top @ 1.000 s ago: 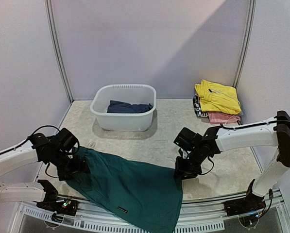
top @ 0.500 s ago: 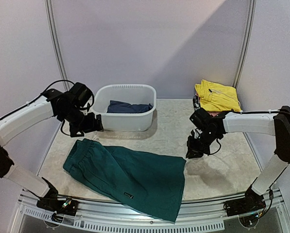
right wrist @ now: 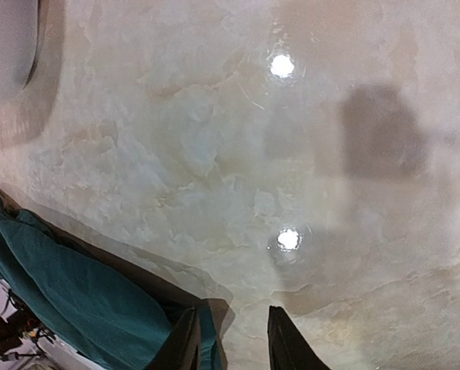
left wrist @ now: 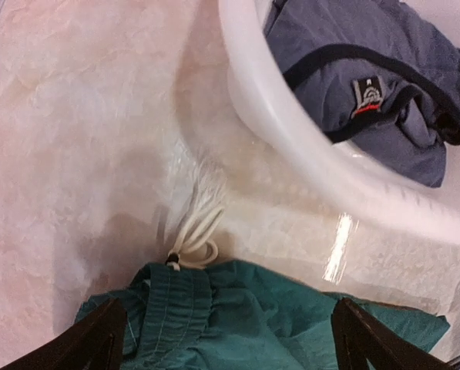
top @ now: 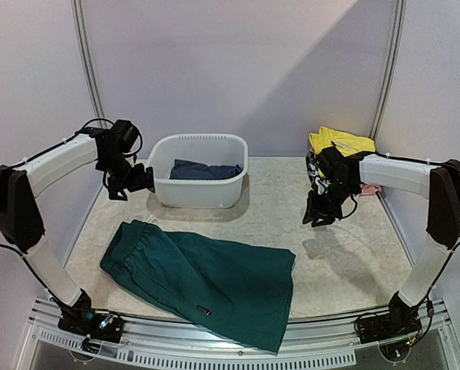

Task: Fold and stack the mixed laundry pile
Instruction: Move the bin to the corner of the board.

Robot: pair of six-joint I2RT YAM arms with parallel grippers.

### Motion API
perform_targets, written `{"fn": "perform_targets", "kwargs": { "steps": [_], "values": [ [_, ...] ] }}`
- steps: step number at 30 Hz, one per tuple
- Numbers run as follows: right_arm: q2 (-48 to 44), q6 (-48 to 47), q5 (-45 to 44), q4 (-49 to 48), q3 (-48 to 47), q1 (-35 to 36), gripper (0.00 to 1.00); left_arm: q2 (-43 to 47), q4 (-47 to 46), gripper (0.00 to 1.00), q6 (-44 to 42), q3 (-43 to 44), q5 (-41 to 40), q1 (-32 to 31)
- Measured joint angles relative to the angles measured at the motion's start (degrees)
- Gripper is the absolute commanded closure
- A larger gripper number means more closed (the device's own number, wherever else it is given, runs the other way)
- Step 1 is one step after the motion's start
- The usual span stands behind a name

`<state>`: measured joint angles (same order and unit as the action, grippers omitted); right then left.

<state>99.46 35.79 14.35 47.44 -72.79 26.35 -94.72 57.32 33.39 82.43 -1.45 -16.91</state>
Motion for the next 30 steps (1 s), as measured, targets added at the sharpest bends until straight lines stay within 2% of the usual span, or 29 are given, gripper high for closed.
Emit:
{"fn": "perform_targets", "kwargs": {
  "steps": [3, 7, 12, 14, 17, 20, 25, 30],
  "values": [
    [0.1, -0.3, 1.3, 0.9, 0.0, 0.0, 0.63, -5.3, -1.4, 0.10, -1.9, 4.9, 2.1, 2.5],
    [0.4, -0.4, 2.5, 2.0, 0.0, 0.0, 0.62, -13.9, -2.2, 0.13, -4.8, 16.0, 3.7, 4.4],
    [0.4, -1.2, 2.7, 4.0, -0.5, 0.0, 0.62, -21.8, -1.3, 0.23, -7.1, 27.9, 4.3, 5.5],
    [0.4, -1.5, 2.7, 4.6, -1.0, 0.0, 0.62, -24.9, -0.4, 0.31, -8.1, 32.1, 4.7, 5.9],
    [0.4, -1.6, 2.6, 5.3, -1.2, 0.0, 0.62, -29.9, 1.4, 0.53, -9.3, 38.0, 5.0, 6.7],
    [0.3, -1.6, 2.5, 6.1, -1.2, 0.0, 0.63, -34.4, 2.6, 0.65, -10.3, 42.0, 5.5, 7.5],
    [-0.3, -1.6, 2.3, 7.1, -1.2, 0.0, 0.63, -37.8, 3.9, 0.87, -11.0, 44.0, 6.1, 8.2],
    [-1.4, -1.6, 2.2, 7.7, -1.2, 0.0, 0.64, -37.5, 5.0, 0.97, -11.6, 44.3, 7.5, 8.4]
  ]
}}
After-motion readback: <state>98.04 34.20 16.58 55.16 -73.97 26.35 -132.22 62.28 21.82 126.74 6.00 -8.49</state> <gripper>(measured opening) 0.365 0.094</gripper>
